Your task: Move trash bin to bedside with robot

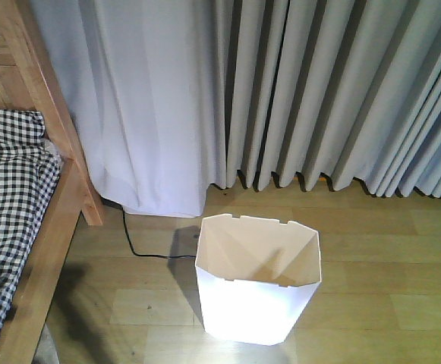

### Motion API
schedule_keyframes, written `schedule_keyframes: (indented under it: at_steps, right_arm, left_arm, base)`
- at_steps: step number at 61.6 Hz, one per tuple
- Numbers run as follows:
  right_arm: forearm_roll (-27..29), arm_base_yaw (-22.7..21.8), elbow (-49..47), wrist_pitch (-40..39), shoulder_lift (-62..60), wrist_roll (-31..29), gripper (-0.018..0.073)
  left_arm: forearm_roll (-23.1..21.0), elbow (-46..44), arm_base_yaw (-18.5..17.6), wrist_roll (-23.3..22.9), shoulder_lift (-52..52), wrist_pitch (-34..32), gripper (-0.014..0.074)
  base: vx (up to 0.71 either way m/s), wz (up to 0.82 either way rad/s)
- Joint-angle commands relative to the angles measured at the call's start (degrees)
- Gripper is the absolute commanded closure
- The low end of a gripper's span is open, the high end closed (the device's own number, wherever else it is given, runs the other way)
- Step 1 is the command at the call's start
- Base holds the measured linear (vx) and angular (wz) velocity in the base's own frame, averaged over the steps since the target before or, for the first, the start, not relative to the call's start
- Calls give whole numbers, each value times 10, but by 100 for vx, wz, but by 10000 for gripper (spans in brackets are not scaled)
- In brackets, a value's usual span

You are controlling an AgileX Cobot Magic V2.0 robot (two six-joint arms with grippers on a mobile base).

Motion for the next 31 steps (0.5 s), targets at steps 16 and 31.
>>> schedule_keyframes:
  at_steps: [16,31]
  right_arm:
    - [-12,5,5,-36,-6,-5,567]
    - [-37,36,5,-41,-6,-13,567]
  left_arm:
    - [0,10,0,-3,-12,-40,603]
    - [0,10,0,-3,-12,-40,603]
  base:
    - [0,0]
    - [0,0]
